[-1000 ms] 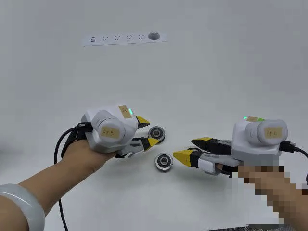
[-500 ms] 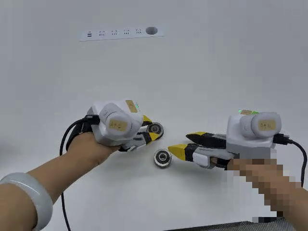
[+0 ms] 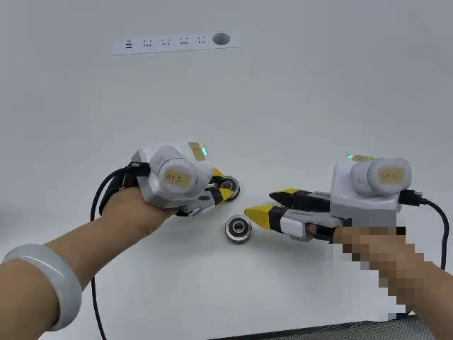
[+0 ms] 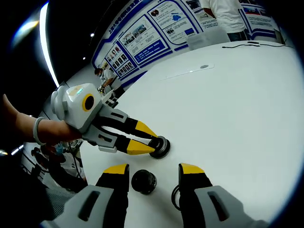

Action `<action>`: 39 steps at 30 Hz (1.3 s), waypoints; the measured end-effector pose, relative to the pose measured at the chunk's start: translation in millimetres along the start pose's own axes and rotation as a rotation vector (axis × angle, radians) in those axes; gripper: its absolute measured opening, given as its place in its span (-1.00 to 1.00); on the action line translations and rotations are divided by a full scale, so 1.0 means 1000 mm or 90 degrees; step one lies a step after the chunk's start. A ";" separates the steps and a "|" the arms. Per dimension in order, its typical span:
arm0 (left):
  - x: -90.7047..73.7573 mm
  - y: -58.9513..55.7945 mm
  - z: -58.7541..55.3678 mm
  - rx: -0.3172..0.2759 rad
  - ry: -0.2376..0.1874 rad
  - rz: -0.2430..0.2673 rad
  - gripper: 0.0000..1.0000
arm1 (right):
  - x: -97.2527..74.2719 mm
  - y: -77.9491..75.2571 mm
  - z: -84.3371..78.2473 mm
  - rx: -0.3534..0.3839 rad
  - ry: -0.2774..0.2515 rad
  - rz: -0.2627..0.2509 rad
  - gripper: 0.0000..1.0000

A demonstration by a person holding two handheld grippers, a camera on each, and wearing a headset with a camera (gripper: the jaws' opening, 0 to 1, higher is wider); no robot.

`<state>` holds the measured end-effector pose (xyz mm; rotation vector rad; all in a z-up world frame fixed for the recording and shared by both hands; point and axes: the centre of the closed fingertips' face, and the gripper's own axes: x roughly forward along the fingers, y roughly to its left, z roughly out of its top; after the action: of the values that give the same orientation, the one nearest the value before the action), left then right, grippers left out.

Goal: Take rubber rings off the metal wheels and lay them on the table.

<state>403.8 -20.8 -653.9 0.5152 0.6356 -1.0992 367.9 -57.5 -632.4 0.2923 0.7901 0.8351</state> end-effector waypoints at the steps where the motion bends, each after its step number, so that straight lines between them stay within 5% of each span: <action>1: 0.000 0.000 -0.001 0.001 0.000 -0.001 -0.71 | 0.001 0.000 0.001 0.006 -0.002 0.004 -0.14; 15: 0.000 0.000 -0.001 -0.001 -0.009 -0.003 -0.73 | 0.020 -0.002 0.014 0.069 -0.019 0.028 -0.16; 39: 0.000 0.001 -0.001 -0.006 -0.028 -0.005 -0.73 | 0.043 -0.006 0.013 0.262 0.002 0.075 -0.24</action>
<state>404.4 -19.3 -654.5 0.4787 0.6040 -1.1112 397.9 -27.7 -648.8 0.7077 0.9521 0.7779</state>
